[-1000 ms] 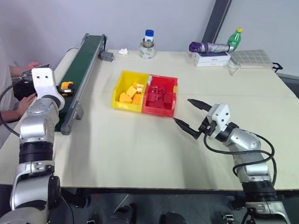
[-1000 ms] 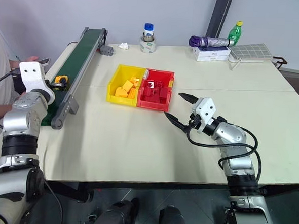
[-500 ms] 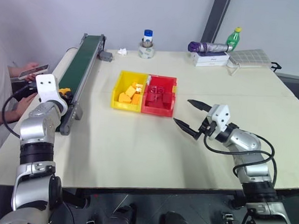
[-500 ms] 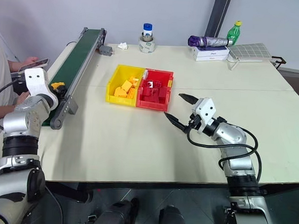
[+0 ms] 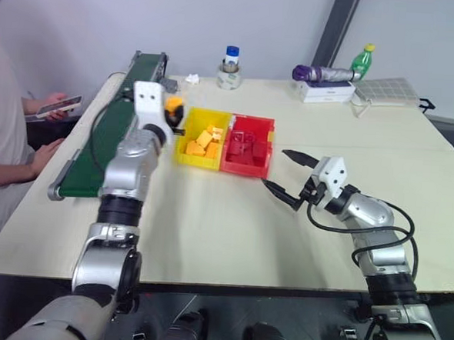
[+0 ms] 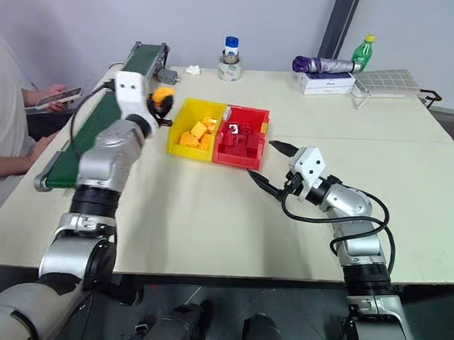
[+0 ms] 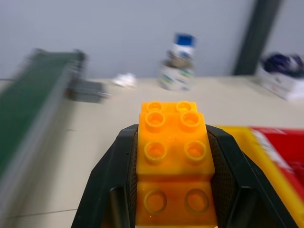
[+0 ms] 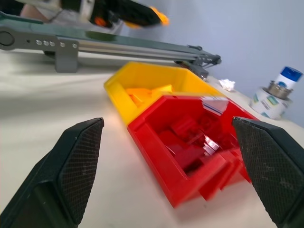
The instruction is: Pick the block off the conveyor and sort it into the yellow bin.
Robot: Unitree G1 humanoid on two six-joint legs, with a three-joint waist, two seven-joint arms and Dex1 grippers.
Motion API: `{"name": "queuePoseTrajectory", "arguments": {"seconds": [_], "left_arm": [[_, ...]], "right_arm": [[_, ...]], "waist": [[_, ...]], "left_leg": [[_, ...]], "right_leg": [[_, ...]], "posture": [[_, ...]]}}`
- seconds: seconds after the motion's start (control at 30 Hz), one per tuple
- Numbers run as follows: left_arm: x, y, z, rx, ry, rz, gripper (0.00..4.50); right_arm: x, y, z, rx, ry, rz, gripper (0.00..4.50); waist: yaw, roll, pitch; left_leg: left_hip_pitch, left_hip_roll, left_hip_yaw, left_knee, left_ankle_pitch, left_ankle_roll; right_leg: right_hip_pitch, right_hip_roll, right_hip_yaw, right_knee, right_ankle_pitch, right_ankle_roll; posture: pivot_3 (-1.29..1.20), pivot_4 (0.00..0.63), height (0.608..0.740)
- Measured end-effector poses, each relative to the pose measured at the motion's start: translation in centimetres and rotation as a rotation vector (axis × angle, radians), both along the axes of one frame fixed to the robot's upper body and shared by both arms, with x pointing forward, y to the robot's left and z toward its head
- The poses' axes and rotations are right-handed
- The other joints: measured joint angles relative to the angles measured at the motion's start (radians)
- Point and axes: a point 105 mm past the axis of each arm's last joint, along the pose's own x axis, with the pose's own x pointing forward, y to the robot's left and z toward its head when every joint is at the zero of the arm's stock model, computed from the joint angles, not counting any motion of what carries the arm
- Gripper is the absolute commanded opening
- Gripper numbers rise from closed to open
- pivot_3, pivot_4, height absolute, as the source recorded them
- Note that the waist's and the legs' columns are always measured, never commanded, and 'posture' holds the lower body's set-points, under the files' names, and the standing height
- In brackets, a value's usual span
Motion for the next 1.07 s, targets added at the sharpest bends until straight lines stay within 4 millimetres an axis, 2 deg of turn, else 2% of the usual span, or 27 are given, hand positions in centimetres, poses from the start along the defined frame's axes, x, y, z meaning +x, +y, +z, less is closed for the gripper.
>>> {"name": "queuePoseTrajectory", "arguments": {"seconds": [0.13, 0.2, 0.27, 0.33, 0.37, 0.53, 0.6, 0.7, 0.73, 0.8, 0.87, 0.93, 0.97, 1.07], "left_arm": [[1.2, -1.4, -0.2, 0.013, 0.002, -0.021, 1.35], [1.6, -1.9, -0.4, 0.012, 0.009, -0.033, 2.41], [1.9, -2.3, -0.8, 0.007, 0.021, -0.041, 3.12], [2.0, -2.6, -0.6, 0.003, 0.005, -0.054, 4.27], [2.1, -2.8, -0.3, 0.002, -0.007, -0.062, 4.46], [1.4, -2.9, 1.7, 0.025, -0.116, -0.123, 4.46], [0.1, -2.2, 1.7, 0.023, -0.145, -0.170, 4.46], [-2.4, -0.7, 0.4, 0.033, -0.116, -0.242, 4.46], [-4.1, -0.1, 0.1, 0.044, -0.128, -0.285, 4.46], [-7.9, 0.8, 0.5, 0.104, -0.176, -0.378, 4.46], [-10.7, 1.6, 1.7, 0.129, -0.209, -0.426, 4.46], [-12.2, 2.5, 2.4, 0.168, -0.205, -0.426, 4.46], [-12.9, 3.4, 2.1, 0.195, -0.181, -0.413, 4.46], [-13.9, 6.6, -0.5, 0.236, -0.050, -0.350, 4.46]], "right_arm": [[-0.1, -0.2, -0.2, 0.002, 0.003, -0.013, 4.50], [-0.2, -0.3, -0.4, 0.003, 0.005, -0.018, 4.50], [-0.5, -0.4, -0.6, 0.003, 0.011, -0.023, 4.50], [-0.6, -0.5, -0.8, 0.005, 0.014, -0.030, 4.50], [-0.6, -0.5, -0.8, 0.006, 0.013, -0.032, 4.50], [-0.6, -0.5, -0.7, 0.008, 0.009, -0.038, 4.50], [-0.6, -0.6, -0.7, 0.006, 0.008, -0.038, 4.50], [-0.6, -0.9, -0.7, 0.001, 0.008, -0.045, 4.50], [-0.6, -0.8, -0.6, -0.001, 0.005, -0.042, 4.50], [-0.6, -1.0, -0.7, -0.007, 0.008, -0.039, 4.50], [-0.5, -1.1, -0.7, -0.013, 0.013, -0.036, 4.50], [-0.5, -0.9, -0.7, -0.016, 0.013, -0.023, 4.50], [-0.4, -0.7, -0.5, -0.018, 0.009, -0.014, 4.50], [-0.2, -0.8, -0.4, -0.022, 0.004, -0.005, 4.50]], "waist": [[-0.008, 0.000, 0.000], [-0.011, 0.000, 0.000], [-0.012, 0.000, 0.000], [-0.014, 0.000, 0.000], [-0.015, 0.000, 0.000], [-0.017, 0.000, 0.000], [-0.022, 0.000, 0.000], [-0.025, 0.000, 0.000], [-0.028, 0.000, 0.000], [-0.032, 0.000, 0.000], [-0.023, 0.001, 0.000], [-0.013, 0.001, 0.000], [-0.013, 0.002, -0.001], [-0.014, 0.002, -0.001]], "left_leg": [[0.000, 0.000, 0.000, -0.001, 0.000, 0.000], [0.000, -0.001, 0.000, -0.001, 0.000, 0.001], [0.000, -0.001, 0.000, 0.000, 0.000, 0.001], [0.000, -0.001, 0.000, 0.000, 0.000, 0.001], [0.000, -0.001, 0.000, 0.000, 0.000, 0.001], [0.000, -0.001, 0.000, -0.001, 0.000, 0.001], [0.000, 0.000, 0.000, -0.001, 0.000, 0.001], [0.000, 0.000, 0.000, -0.001, 0.001, 0.001], [0.000, 0.000, 0.000, -0.002, 0.001, 0.001], [0.000, 0.001, 0.000, -0.002, 0.001, 0.001], [0.000, 0.001, 0.000, -0.002, 0.000, 0.000], [0.002, 0.001, 0.000, -0.002, -0.001, -0.002], [0.002, 0.001, 0.000, -0.002, -0.001, -0.002], [0.003, 0.001, 0.000, -0.002, -0.001, -0.002]], "right_leg": [[0.000, 0.000, 0.000, 0.000, 0.000, 0.000], [0.000, 0.000, 0.000, 0.000, 0.000, 0.000], [0.000, 0.000, 0.000, 0.000, 0.000, 0.000], [0.000, 0.000, 0.000, 0.000, 0.000, 0.000], [0.000, 0.000, 0.000, 0.000, 0.000, 0.000], [0.000, 0.000, 0.000, 0.000, 0.000, 0.000], [0.000, 0.000, 0.000, 0.000, 0.000, 0.000], [-0.002, 0.000, 0.001, 0.001, 0.000, 0.000], [-0.003, 0.000, 0.002, 0.002, 0.000, 0.000], [-0.003, 0.001, 0.002, 0.002, 0.000, -0.001], [-0.003, 0.001, 0.002, 0.002, 0.000, -0.002], [-0.003, 0.001, 0.002, 0.001, 0.000, -0.002], [-0.002, 0.001, 0.002, 0.001, -0.001, -0.006], [-0.003, 0.001, 0.002, 0.000, -0.002, -0.007]], "posture": [[0.00, 0.150, 0.740], [0.00, 0.150, 0.740], [0.00, 0.150, 0.740], [0.00, 0.150, 0.740], [0.00, 0.150, 0.740], [0.00, 0.150, 0.740], [0.00, 0.150, 0.740], [0.00, 0.150, 0.740], [0.00, 0.150, 0.740], [0.00, 0.150, 0.740], [0.00, 0.150, 0.740], [0.00, 0.150, 0.740], [0.00, 0.150, 0.740], [0.00, 0.150, 0.740]]}}
